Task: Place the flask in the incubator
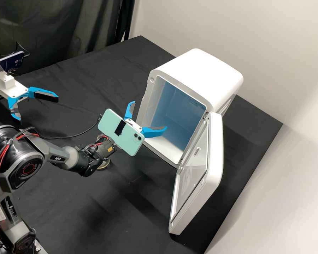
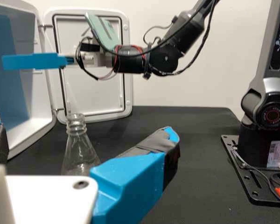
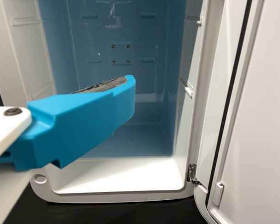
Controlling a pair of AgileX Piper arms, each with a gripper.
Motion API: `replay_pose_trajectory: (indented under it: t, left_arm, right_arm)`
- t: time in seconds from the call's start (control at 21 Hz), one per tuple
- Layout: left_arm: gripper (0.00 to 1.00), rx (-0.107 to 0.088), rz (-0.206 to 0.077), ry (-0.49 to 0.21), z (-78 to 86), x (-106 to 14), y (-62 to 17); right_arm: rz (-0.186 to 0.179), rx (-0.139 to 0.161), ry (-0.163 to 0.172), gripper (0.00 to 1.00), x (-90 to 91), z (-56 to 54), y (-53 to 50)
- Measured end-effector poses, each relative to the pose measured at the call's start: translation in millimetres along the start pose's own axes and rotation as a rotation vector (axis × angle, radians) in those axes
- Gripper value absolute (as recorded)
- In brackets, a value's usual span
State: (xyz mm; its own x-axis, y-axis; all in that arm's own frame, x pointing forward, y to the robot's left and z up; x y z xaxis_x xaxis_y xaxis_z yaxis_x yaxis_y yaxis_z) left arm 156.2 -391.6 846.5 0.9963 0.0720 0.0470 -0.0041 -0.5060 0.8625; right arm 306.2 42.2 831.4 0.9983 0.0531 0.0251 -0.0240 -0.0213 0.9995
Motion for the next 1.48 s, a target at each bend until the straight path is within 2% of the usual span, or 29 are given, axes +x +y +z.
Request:
replay_pose_trajectory:
  t: [0.29, 0.57, 0.81, 1.1, 1.38, 1.48]
  left_arm:
    - [1.00, -0.002, 0.011, 0.021, -3.1, -1.8, 2.0]
    - [1.00, -0.008, -0.006, -0.006, -1.2, -2.8, 1.0]
    - [1.00, -0.002, -0.010, -0.023, 1.0, -2.6, 0.8]
    - [1.00, 0.017, -0.054, -0.074, 5.0, -2.4, -4.0]
    - [1.00, -0.004, -0.088, -0.100, 7.1, 0.5, -9.9]
    - [1.00, -0.005, -0.091, -0.099, 6.9, 0.7, -10.3]
  right_arm:
    - [0.000, 0.002, 0.000, 1.00, 0.0, 0.0, 0.0]
    - [0.000, 0.006, 0.000, 1.00, 0.0, 0.0, 0.0]
    - [0.003, 0.006, 0.004, 1.00, 0.0, -0.3, 0.3]
    - [0.015, 0.006, 0.017, 1.00, -4.7, 1.1, -1.4]
    - [0.014, 0.007, 0.017, 1.00, -6.3, 2.5, -2.8]
    - [0.008, 0.007, 0.010, 1.00, -5.6, 4.4, -4.6]
